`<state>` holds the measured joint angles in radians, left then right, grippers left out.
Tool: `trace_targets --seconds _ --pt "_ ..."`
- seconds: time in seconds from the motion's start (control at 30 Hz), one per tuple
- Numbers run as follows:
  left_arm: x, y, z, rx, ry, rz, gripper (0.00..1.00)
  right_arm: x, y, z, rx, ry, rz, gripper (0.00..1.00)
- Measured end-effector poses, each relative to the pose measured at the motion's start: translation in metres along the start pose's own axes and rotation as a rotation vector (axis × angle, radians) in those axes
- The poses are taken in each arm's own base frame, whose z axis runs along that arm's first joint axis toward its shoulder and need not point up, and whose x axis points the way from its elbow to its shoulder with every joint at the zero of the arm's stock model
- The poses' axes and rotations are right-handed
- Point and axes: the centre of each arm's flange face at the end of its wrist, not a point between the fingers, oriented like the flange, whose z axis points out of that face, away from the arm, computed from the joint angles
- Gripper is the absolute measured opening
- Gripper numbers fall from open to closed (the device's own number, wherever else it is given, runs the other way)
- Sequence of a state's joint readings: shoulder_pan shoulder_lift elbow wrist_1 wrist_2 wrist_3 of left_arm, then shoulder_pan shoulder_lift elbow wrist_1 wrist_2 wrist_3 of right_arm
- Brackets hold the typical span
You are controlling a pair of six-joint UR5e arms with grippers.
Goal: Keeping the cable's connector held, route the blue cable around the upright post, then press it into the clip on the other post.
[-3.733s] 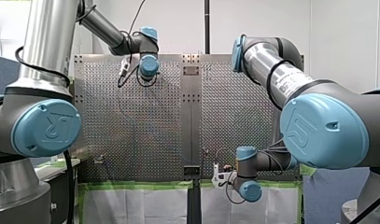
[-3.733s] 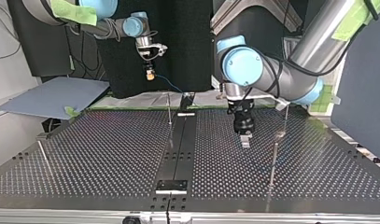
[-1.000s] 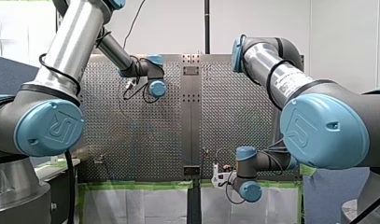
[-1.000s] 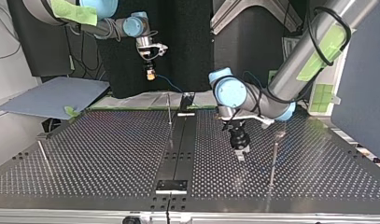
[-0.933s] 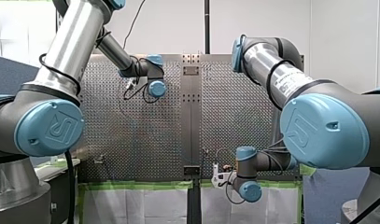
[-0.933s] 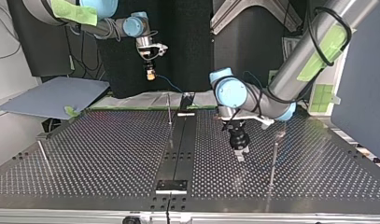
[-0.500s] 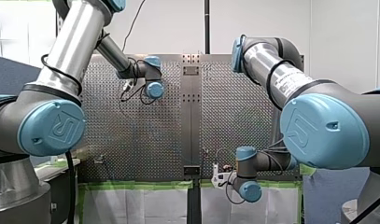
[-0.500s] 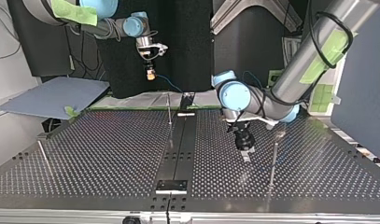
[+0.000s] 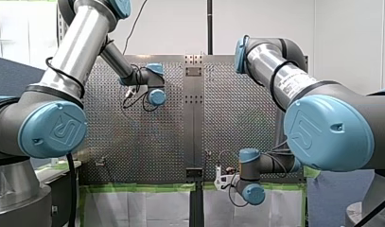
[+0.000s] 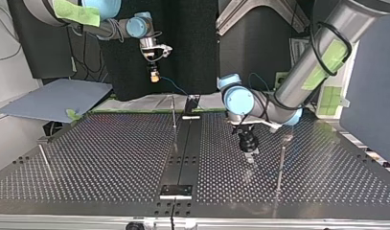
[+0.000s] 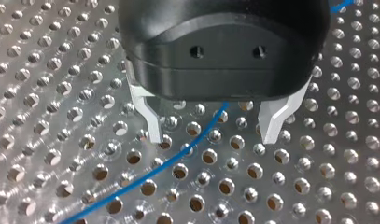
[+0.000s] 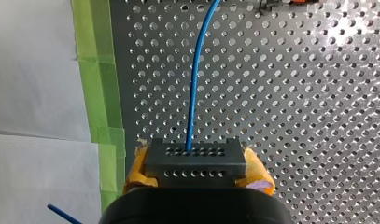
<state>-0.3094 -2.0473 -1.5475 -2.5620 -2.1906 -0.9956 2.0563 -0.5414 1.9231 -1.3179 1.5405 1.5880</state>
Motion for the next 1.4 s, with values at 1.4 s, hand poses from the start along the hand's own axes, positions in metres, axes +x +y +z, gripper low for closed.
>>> trace_targets --seconds 1.4 --pt "0.071 -0.068 -0.031 0.052 0.138 0.210 1.00 0.000 0.000 0.000 0.000 -0.002 0.000 0.00"
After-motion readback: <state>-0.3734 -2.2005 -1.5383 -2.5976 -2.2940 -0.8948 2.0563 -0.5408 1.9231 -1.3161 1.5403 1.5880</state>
